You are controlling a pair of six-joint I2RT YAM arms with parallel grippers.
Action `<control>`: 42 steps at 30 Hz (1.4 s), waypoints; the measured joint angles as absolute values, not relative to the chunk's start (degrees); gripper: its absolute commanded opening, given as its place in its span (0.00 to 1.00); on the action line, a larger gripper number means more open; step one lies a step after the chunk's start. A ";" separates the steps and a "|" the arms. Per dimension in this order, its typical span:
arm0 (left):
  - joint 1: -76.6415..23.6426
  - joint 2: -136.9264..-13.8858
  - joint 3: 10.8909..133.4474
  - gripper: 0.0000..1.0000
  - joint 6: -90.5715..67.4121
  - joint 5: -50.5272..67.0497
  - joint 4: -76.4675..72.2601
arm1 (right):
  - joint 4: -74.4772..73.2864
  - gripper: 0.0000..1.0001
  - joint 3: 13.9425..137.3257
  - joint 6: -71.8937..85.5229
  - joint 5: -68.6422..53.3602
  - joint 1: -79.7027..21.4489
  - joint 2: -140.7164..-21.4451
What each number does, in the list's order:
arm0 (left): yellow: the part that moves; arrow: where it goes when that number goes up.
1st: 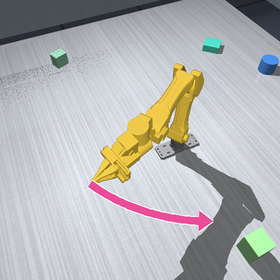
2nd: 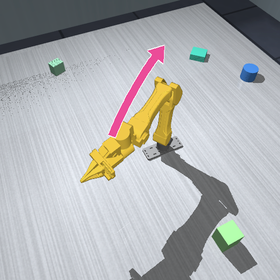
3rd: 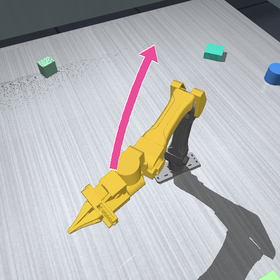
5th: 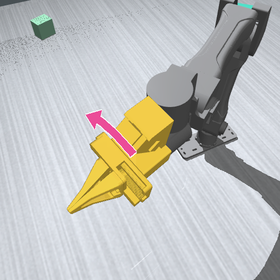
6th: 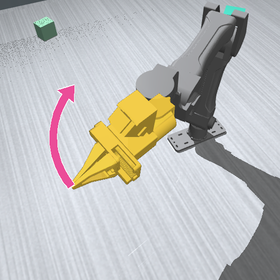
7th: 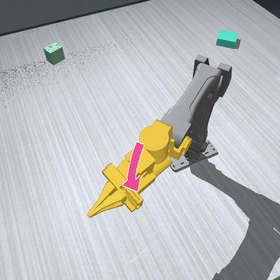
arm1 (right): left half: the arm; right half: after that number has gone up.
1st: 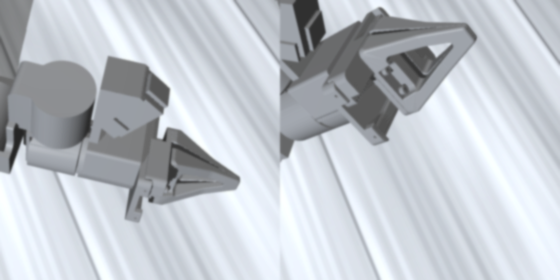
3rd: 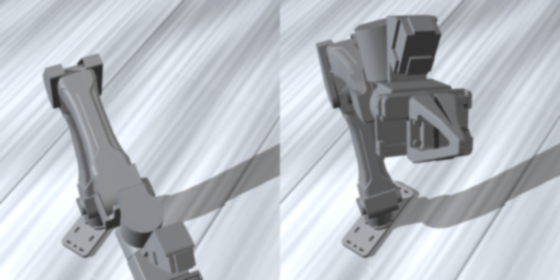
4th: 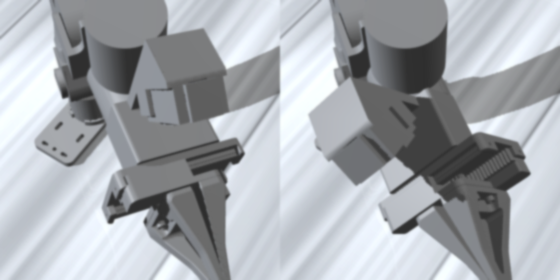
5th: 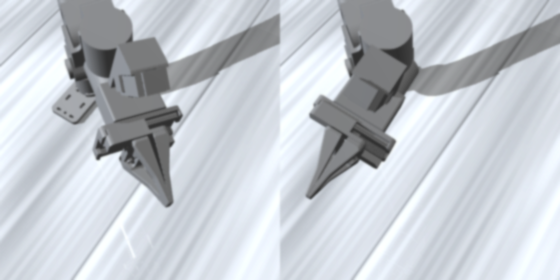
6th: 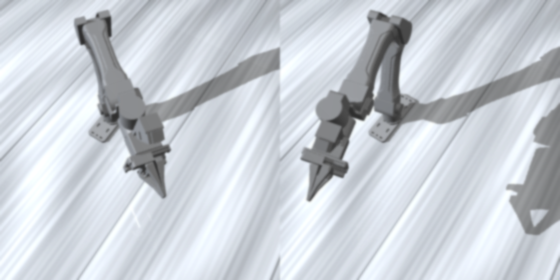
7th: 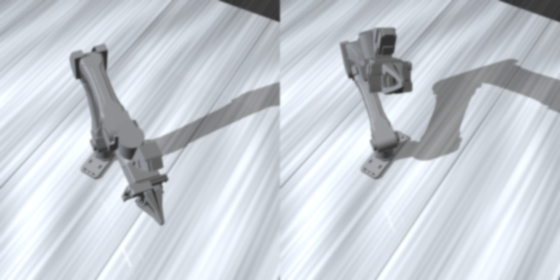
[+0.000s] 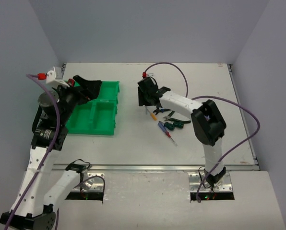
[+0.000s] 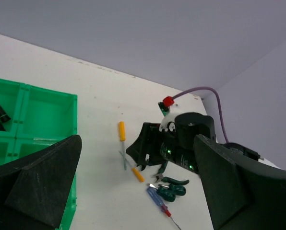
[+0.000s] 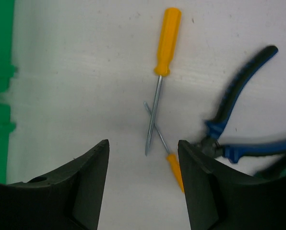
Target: Sort the tools into containers
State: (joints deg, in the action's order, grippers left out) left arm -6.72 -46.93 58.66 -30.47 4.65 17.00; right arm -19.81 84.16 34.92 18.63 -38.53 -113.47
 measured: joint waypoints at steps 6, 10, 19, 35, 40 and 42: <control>-6.66 -43.08 52.59 1.00 -26.22 5.60 22.34 | -22.49 0.45 99.22 33.51 22.78 -37.19 -129.18; -6.66 -43.00 47.01 1.00 -23.99 5.92 26.57 | -23.64 0.38 104.61 32.58 23.54 -35.81 -134.08; -6.66 -42.00 44.12 1.00 -22.11 8.78 28.23 | -23.31 0.21 107.67 32.75 21.94 -32.97 -137.90; -6.66 -44.10 36.30 1.00 -28.70 23.37 13.84 | -22.17 0.00 106.80 29.90 16.16 -32.03 -134.89; -6.66 -45.33 31.02 1.00 -35.77 28.25 -0.01 | -15.46 0.00 85.53 27.12 4.69 -31.92 -114.64; -6.66 -46.34 29.15 1.00 -38.85 30.05 -5.81 | -9.98 0.00 78.58 25.81 -4.18 -31.78 -106.97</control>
